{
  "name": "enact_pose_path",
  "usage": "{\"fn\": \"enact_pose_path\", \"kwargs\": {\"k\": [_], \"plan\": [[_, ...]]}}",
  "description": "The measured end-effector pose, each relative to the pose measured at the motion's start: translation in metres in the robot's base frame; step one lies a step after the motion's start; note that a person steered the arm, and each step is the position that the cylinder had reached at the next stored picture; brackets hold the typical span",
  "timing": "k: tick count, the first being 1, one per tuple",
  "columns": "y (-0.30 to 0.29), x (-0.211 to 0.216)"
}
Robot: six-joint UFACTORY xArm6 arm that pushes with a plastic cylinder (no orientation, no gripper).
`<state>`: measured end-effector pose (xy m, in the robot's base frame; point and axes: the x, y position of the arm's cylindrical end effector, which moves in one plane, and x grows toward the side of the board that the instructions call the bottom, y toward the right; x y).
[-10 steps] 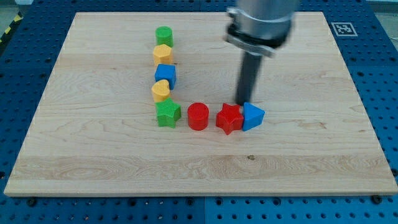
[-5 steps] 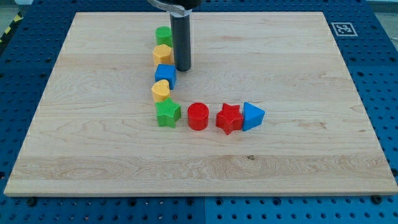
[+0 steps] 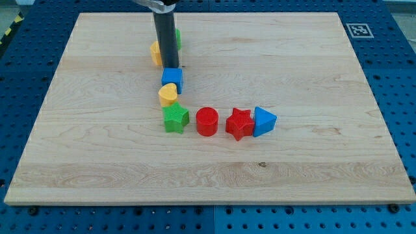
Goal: Move the yellow hexagon up and left
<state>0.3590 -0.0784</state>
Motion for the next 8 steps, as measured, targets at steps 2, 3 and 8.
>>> {"fn": "enact_pose_path", "kwargs": {"k": [2, 3, 8], "plan": [[0.002, -0.009], [0.006, -0.018], [-0.067, -0.083]]}}
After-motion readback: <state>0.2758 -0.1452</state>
